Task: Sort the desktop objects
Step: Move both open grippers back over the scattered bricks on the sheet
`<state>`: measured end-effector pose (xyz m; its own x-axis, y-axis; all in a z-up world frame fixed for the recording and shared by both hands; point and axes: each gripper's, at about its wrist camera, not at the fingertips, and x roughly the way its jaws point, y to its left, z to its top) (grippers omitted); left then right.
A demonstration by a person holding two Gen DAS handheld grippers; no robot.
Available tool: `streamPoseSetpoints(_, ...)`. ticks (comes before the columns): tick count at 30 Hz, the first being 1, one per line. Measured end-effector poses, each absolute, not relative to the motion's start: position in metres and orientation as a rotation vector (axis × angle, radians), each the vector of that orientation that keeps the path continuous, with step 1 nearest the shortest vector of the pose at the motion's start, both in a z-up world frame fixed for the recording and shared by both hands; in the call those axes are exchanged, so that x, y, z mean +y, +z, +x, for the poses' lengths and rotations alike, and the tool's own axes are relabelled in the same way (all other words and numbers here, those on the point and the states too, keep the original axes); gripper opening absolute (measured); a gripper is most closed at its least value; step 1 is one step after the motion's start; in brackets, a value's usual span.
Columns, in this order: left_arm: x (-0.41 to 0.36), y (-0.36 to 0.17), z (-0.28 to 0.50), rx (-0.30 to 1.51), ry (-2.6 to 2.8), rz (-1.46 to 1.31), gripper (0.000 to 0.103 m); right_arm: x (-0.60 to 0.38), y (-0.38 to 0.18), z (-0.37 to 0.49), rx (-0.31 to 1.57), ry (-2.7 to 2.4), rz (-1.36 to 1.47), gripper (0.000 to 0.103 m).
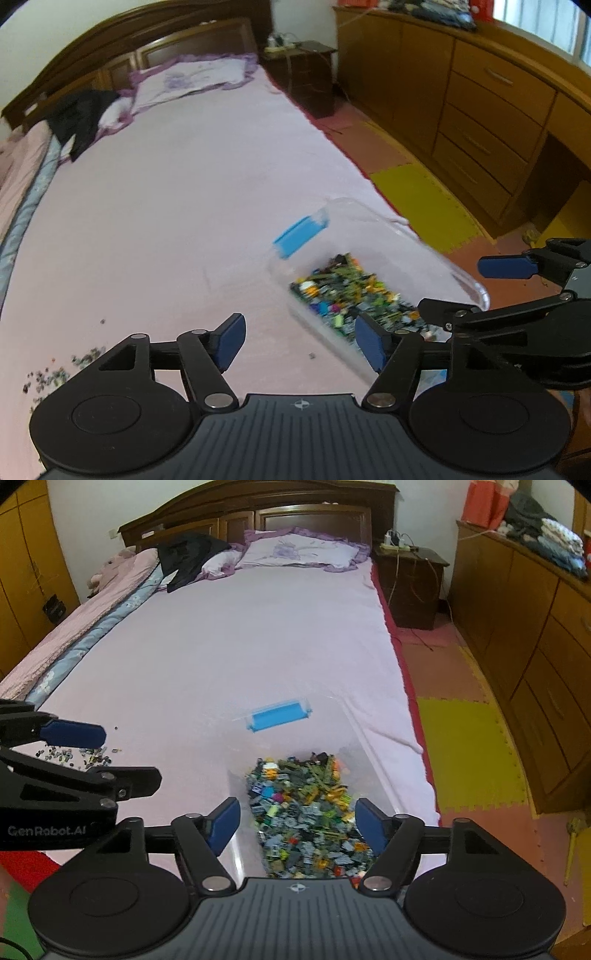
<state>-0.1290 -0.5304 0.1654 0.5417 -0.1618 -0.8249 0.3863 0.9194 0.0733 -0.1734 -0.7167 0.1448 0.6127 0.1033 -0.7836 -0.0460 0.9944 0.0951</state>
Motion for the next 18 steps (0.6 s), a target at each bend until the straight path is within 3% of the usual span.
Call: streamPoseSetpoints(18,-0.312,0.165,-0.176,0.971,-0.161,0.118,0.072,-0.493,0.154,-0.214,0.965,0.209,-0.027,0.078)
